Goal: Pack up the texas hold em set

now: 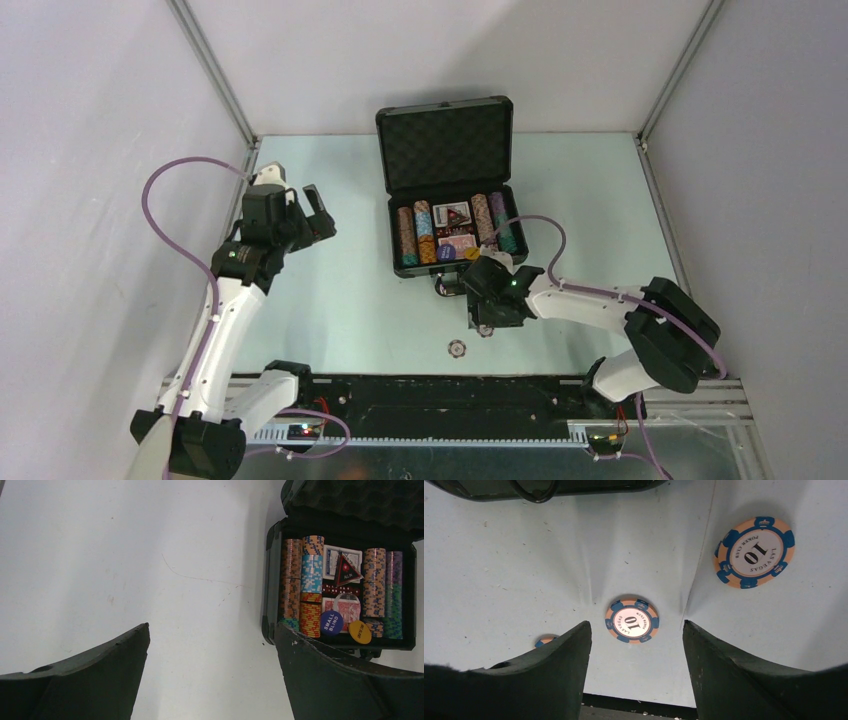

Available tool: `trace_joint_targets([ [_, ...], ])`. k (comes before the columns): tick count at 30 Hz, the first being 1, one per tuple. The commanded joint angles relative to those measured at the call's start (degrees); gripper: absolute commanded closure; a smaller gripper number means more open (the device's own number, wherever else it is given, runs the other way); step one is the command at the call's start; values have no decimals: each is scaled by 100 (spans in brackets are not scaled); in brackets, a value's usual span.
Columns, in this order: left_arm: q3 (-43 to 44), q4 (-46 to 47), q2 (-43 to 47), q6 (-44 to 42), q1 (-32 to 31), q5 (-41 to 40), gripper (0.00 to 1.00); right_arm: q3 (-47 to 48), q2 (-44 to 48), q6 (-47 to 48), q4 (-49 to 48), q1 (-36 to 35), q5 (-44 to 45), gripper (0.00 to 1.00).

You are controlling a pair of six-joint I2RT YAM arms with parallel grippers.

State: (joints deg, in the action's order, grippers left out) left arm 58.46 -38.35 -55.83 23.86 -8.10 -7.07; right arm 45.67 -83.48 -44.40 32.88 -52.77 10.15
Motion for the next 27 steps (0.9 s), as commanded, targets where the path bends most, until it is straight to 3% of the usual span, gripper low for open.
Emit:
trace_joint_targets([
  [1, -62, 126, 72, -74, 35, 92, 1, 267, -103, -112, 76, -108, 148, 31],
  [27, -62, 125, 54, -75, 36, 127, 1, 399, -436, -122, 245, -276, 300, 53],
])
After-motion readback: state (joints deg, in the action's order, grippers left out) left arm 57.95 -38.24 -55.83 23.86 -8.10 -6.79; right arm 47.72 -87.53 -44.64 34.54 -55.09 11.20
